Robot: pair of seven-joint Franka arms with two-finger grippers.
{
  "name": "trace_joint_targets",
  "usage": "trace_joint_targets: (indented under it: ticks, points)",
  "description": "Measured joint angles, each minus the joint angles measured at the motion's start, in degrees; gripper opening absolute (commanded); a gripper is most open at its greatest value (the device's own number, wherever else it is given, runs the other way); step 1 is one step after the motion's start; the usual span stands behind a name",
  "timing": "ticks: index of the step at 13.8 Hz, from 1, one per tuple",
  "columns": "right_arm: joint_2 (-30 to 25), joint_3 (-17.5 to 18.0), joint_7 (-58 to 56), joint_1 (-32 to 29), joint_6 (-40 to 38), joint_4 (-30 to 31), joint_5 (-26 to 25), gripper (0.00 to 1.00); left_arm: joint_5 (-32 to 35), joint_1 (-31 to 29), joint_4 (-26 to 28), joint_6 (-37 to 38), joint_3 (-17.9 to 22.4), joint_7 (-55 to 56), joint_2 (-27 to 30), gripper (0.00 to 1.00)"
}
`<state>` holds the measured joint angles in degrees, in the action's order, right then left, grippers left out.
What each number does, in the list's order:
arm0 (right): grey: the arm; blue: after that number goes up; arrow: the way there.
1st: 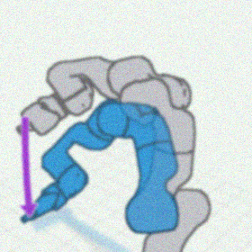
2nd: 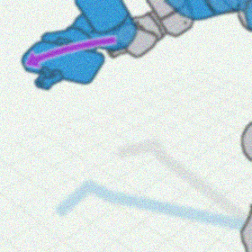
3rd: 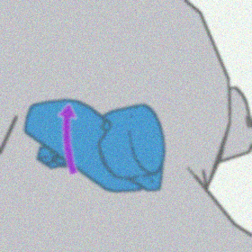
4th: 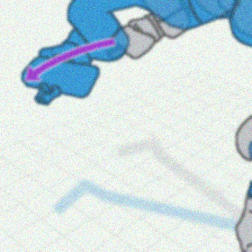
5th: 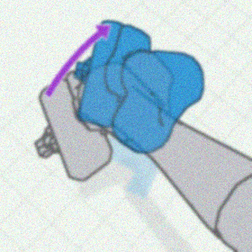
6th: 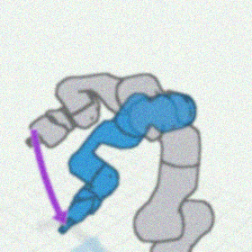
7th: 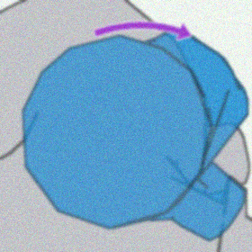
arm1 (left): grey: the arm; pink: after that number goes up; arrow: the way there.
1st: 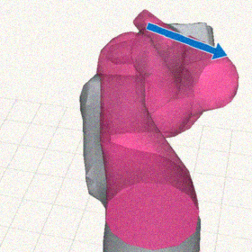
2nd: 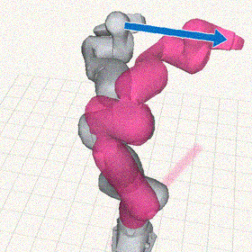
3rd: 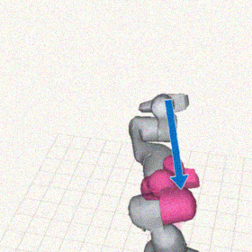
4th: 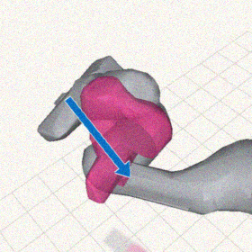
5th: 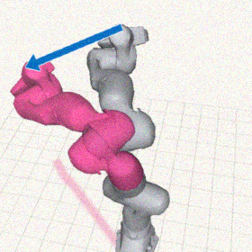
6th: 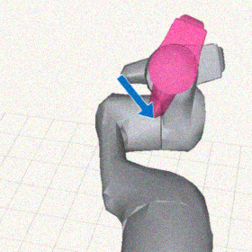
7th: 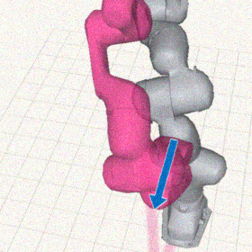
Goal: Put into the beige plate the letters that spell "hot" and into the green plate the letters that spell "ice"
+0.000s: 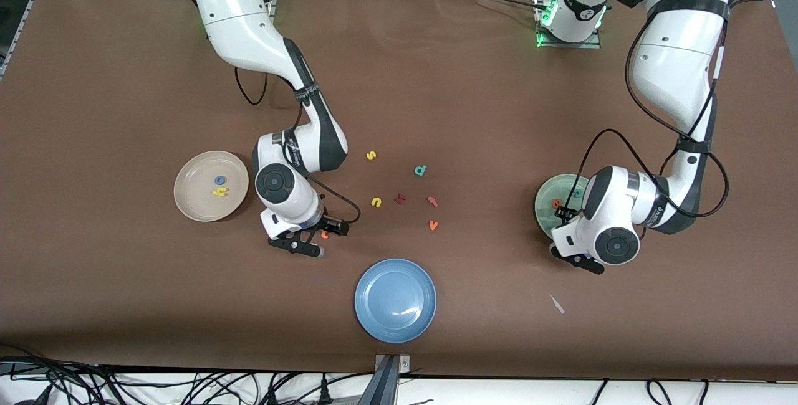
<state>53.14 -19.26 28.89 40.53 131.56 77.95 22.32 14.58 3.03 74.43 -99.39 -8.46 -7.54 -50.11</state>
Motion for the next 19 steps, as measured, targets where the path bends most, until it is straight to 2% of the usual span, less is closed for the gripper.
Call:
trace_joint_targets:
  ticks: [2, 5, 7, 9, 11, 16, 19]
  points:
    - [0.0, 0.0, 0.0, 0.0, 0.0, -0.1, 0.0, 0.61, -0.4, 0.0, -0.1, 1.9, -1.5, 0.0, 2.0, 1.0]
    - [0.0, 0.0, 0.1, -0.2, 0.0, -0.2, 0.0, 0.45, -4.6, 0.1, -0.1, 4.4, -2.7, 0.1, 5.0, 1.0]
    - [0.1, 0.0, 0.1, -0.2, 0.0, -0.2, 0.0, 0.39, -5.2, 0.1, -0.1, 5.9, -2.9, 0.1, 7.1, 1.0]
    - [0.4, 0.0, 0.1, -0.3, 0.0, -0.2, 0.0, 0.29, -5.3, 0.2, -0.1, 6.6, -3.0, 0.1, 9.3, 1.0]
    - [0.4, 0.0, 0.1, -0.3, 0.0, -0.2, 0.0, 0.01, -5.3, 0.2, -0.1, 7.1, -3.1, 0.1, 11.6, 1.0]
    - [0.4, 0.0, 0.3, -0.4, -0.2, -0.6, 0.1, 0.0, -5.3, 0.3, -0.1, 8.6, -3.3, 0.1, 16.7, 1.0]
    - [-0.3, -0.9, -1.0, -2.1, -7.7, -3.3, 0.0, 0.0, -5.3, 0.3, -0.1, 11.0, -3.3, 0.1, 21.5, 1.0]
